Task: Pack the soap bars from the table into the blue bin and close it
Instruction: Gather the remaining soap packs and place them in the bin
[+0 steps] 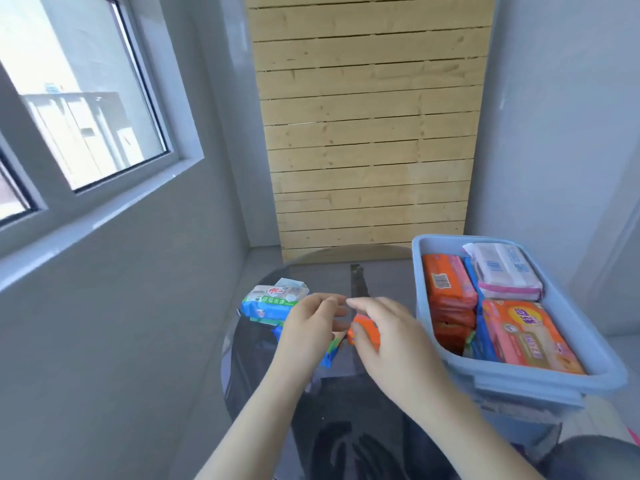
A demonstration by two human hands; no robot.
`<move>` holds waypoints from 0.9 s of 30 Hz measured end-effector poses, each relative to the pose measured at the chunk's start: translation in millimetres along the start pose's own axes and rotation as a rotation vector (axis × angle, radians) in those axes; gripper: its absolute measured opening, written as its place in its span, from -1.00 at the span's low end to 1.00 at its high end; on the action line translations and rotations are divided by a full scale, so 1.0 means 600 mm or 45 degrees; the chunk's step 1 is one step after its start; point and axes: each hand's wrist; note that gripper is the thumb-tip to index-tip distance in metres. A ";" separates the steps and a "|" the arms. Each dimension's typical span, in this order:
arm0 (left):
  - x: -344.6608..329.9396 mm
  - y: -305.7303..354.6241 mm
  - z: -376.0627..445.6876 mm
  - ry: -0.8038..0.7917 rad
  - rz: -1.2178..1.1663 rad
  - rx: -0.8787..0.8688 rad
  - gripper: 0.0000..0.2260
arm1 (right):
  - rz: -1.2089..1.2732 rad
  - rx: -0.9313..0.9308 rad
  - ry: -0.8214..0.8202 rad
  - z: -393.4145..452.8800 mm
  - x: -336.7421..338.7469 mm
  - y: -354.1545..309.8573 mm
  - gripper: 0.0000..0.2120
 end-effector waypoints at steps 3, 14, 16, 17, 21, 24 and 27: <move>0.015 -0.033 0.023 0.030 0.028 0.089 -0.77 | -0.008 -0.069 -0.086 0.005 -0.054 0.004 -0.68; 0.006 -0.135 0.085 0.097 0.661 0.041 -0.70 | -0.352 -0.385 -0.194 0.045 -0.163 0.114 -0.59; 0.007 -0.153 0.090 0.034 0.926 -0.047 -0.69 | -0.524 -0.435 -0.285 0.052 -0.172 0.129 -0.51; 0.009 -0.160 0.092 -0.004 1.050 -0.091 -0.68 | -0.588 -0.483 -0.346 0.056 -0.175 0.136 -0.48; 0.027 -0.173 0.094 -0.069 1.250 -0.165 -0.65 | -0.657 -0.628 -0.525 0.063 -0.180 0.151 -0.45; 0.041 -0.173 0.086 -0.080 1.240 -0.154 -0.63 | -0.761 -0.571 -0.510 0.061 -0.171 0.154 -0.44; 0.058 -0.174 0.077 -0.078 1.281 -0.215 -0.63 | -0.758 -0.550 -0.496 0.055 -0.158 0.151 -0.39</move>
Point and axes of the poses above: each hand's wrist, its own z-axis towards the middle knuckle, its own x-axis out of the back of the hand, y = z × x, and after that the axes turned 1 degree about y, right-handed
